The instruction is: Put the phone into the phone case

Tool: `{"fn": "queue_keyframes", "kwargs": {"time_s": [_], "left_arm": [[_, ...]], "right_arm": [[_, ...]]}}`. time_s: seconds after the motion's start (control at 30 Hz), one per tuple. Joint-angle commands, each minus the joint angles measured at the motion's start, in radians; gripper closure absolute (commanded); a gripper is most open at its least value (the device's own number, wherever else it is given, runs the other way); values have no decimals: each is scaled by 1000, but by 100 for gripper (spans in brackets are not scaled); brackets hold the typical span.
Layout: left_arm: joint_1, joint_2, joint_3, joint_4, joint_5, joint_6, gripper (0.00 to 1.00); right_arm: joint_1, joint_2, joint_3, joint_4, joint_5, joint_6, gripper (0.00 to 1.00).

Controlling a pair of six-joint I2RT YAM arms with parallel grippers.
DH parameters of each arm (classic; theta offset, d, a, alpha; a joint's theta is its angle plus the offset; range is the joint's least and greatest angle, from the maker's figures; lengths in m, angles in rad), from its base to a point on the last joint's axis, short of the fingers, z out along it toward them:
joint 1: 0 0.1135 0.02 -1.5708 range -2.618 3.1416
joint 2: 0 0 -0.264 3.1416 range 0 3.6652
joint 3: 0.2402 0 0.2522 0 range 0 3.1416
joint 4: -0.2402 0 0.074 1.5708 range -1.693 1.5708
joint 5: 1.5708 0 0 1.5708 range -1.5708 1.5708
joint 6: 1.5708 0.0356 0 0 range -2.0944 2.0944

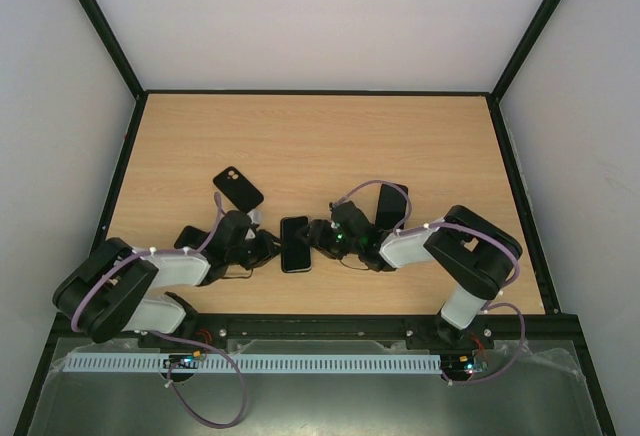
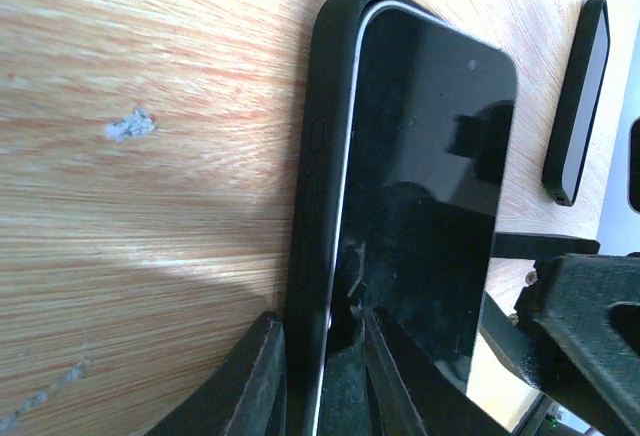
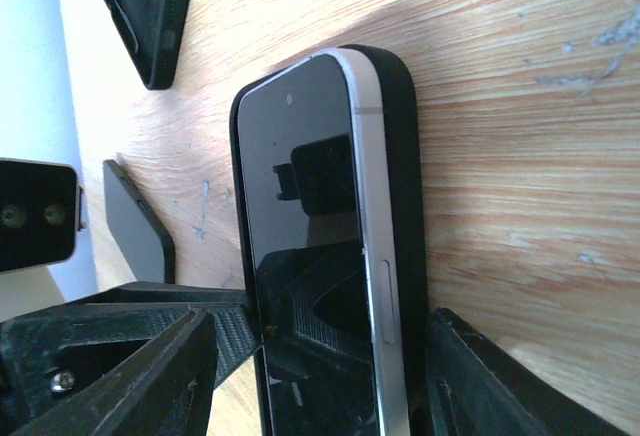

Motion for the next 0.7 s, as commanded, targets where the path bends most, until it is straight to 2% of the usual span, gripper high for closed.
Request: {"fn": "queue_keyframes", "kwargs": {"time_s": [0.0,0.3,0.53,0.67], "left_arm": [[-7,-16,-12,4,23,3,78],[-8,-76,-19,-70,-26,21,64],[-8,-76,-20,-101,-50,43,64],[-7,-82,-20,-117,-61,49,64]], "right_arm": [[18,-61,-2,219,-112,88,43],[18,-52,-41,334,-136,148,43],[18,7,-50,365,-145,134,44],[16,18,-33,352,-153,114,51]]}}
